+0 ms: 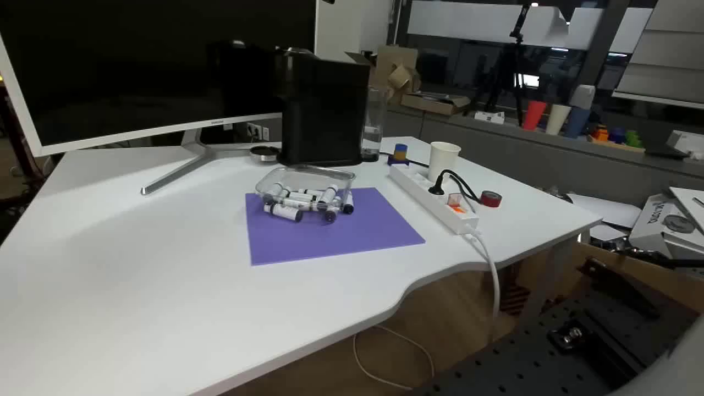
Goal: Pick up on object from the bowl and put it on the table
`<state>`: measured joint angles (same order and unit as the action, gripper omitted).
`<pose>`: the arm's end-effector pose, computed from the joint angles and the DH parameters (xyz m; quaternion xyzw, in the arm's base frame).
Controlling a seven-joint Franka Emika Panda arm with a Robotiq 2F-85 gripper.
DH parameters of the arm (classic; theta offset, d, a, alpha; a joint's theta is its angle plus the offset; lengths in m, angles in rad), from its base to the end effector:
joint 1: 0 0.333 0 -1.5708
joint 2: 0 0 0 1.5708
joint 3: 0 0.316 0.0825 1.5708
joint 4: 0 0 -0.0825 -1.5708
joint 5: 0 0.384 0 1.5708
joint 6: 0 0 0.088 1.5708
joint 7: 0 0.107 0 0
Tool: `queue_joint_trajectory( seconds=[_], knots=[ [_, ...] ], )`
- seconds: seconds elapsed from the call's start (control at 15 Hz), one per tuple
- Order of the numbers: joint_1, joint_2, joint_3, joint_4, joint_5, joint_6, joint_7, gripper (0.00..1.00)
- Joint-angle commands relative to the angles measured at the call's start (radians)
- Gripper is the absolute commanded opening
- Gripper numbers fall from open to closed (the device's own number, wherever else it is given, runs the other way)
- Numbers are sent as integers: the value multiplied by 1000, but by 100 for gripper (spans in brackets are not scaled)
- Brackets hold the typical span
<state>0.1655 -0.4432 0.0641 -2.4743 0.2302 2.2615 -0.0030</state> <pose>0.4173 0.1050 0.4732 -0.9886 -0.0510 -0.1048 0.0949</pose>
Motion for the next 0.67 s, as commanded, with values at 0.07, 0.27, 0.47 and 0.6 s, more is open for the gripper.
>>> queue_joint_trajectory(
  seconds=[0.07, 0.27, 0.47, 0.6],
  knots=[
    [-6, 0, 5, 2, 2, -3, -2, 100],
    [-6, 0, 5, 2, 2, -3, -2, 100],
    [-6, 0, 5, 2, 2, -3, -2, 100],
    [-6, 0, 5, 2, 2, -3, -2, 100]
  ],
)
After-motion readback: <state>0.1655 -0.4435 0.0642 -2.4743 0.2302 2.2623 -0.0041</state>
